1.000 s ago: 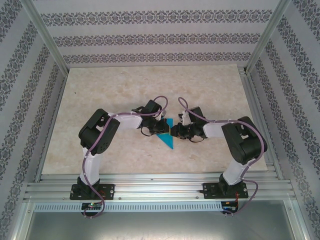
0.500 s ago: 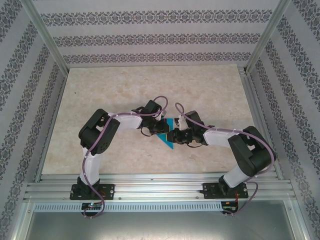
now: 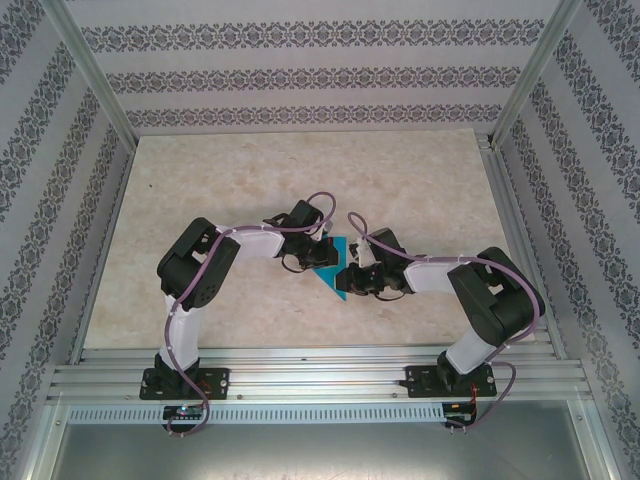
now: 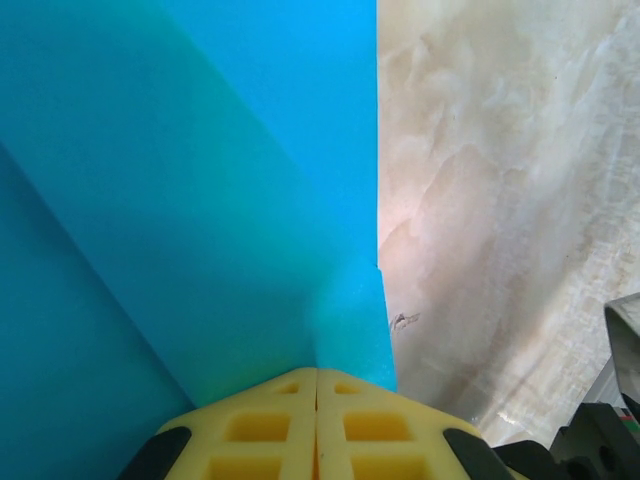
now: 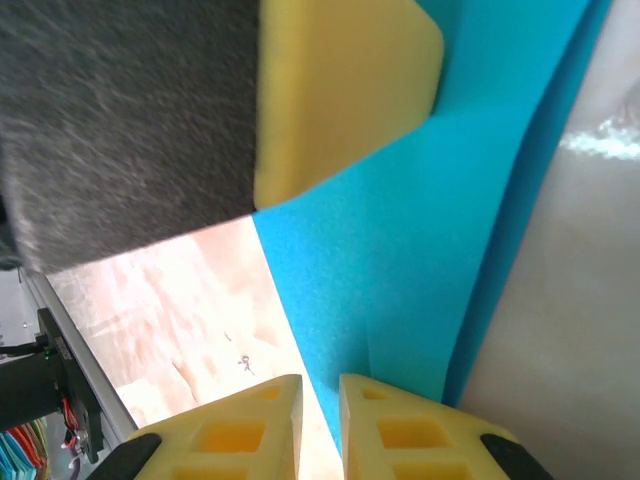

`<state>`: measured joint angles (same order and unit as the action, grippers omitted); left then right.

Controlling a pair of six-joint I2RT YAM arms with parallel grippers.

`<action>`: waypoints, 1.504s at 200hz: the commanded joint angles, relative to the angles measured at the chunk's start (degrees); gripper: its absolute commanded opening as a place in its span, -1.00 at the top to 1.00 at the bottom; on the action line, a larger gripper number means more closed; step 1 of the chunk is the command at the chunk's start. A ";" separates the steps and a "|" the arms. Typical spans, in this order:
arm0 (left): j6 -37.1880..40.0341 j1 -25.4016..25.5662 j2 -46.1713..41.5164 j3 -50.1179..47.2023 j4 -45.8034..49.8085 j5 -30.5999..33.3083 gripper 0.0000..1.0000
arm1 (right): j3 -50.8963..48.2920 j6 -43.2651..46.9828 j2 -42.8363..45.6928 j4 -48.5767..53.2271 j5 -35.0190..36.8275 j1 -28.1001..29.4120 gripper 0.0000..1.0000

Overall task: Fold a paper plane with a square sheet of paper (fold left side to right side)
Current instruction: Fourth fold the wing at the center of the table.

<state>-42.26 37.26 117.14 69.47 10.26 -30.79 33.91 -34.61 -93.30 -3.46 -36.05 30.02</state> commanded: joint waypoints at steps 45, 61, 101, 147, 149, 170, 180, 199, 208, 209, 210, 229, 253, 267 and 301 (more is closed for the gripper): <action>1.70 0.55 1.02 -1.18 2.30 4.64 0.84 | -1.96 2.40 -0.40 6.21 1.45 2.21 0.73; 1.79 0.47 0.98 -1.14 2.34 4.77 0.84 | -3.13 1.93 0.19 6.84 1.34 2.87 0.76; 1.88 0.45 0.99 -0.94 2.63 4.84 0.84 | -6.93 -0.14 1.73 6.81 1.44 3.81 0.79; 2.29 0.46 0.81 -0.74 3.41 5.32 0.85 | -11.04 -2.21 3.46 6.54 0.46 4.95 0.80; 2.27 0.45 0.81 -0.74 3.37 5.26 0.84 | -11.12 -2.21 3.64 6.72 0.46 5.00 0.80; 2.31 0.47 0.90 -0.74 3.46 5.36 0.85 | -11.37 -1.82 6.65 9.29 0.44 4.96 0.80; 2.27 0.46 0.89 -0.65 3.54 5.36 0.85 | -10.86 -1.07 7.85 11.32 0.54 4.78 0.80; 2.24 0.45 0.97 -0.52 3.56 5.36 0.85 | -9.39 -0.27 10.42 13.88 -0.42 3.69 0.79; 2.22 0.45 0.90 -0.52 3.44 5.29 0.85 | -8.26 -0.02 12.25 15.07 -0.89 3.03 0.79; 2.20 0.45 0.90 -0.54 3.45 5.25 0.85 | -8.08 0.07 12.48 15.24 -0.87 2.90 0.79; 2.19 0.45 0.90 -0.51 3.54 5.19 0.85 | -7.94 0.11 12.59 15.42 -0.87 2.79 0.79; 2.18 0.45 0.72 -0.56 3.32 5.08 0.85 | -5.11 0.64 17.41 17.33 -0.95 1.21 0.76; 1.97 0.52 0.63 -0.63 3.10 4.93 0.85 | -3.51 -0.67 20.51 13.90 -0.78 -0.35 0.72; 1.93 0.54 0.63 -0.52 3.01 4.84 0.85 | -3.38 -1.63 19.23 10.05 -0.13 -0.40 0.71; 1.90 0.54 0.59 -0.57 2.84 4.62 0.85 | -1.52 -2.57 11.33 3.54 1.84 0.89 0.72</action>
<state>-41.41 37.67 117.12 69.49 10.35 -30.76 30.70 -36.21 -77.10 5.41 -35.90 29.91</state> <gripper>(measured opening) 0.079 0.144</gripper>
